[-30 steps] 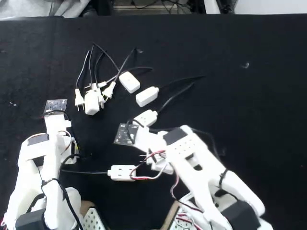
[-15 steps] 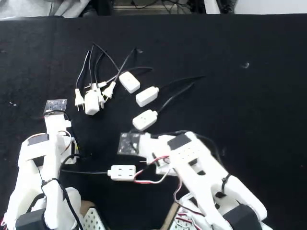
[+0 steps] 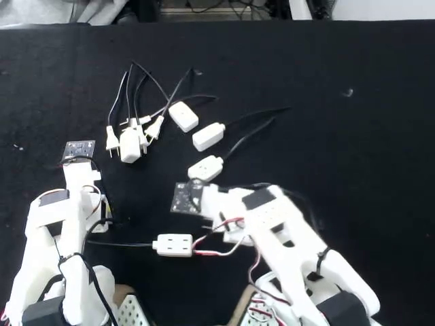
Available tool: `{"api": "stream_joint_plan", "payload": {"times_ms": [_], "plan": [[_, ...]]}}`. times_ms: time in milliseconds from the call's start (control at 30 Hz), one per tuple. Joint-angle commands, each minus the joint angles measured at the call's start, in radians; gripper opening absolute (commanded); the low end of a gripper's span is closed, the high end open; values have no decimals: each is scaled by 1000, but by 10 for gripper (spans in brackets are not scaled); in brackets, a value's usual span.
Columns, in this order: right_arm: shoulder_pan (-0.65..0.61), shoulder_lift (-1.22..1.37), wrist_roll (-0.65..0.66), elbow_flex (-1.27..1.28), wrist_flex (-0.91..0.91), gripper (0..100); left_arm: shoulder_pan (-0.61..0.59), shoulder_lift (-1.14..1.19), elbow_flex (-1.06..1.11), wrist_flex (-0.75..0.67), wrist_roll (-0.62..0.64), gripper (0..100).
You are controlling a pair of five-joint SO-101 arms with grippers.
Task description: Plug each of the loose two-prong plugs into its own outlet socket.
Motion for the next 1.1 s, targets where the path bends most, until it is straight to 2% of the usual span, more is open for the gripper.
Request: {"api": "stream_joint_plan", "payload": {"times_ms": [0,167,300,367,567,700,867,1067], "plan": [[77,-30,9,-73,75,11,-24,3,4,-35,-12,141],[83,-12,-25,1,-23,31,-24,3,4,-35,-12,141],[83,51,-104,13,-87,169,-24,3,4,-35,-12,141],[83,93,-106,-13,-83,189,-24,3,4,-35,-12,141],[83,252,-104,-130,-23,146,-24,3,4,-34,-12,141],[83,283,-106,-151,-9,5,-24,3,4,-34,-12,141],[84,142,-112,-113,5,11,-24,3,4,-34,-12,141],[157,-147,-110,-186,192,11,-24,3,4,-34,-12,141]]}}
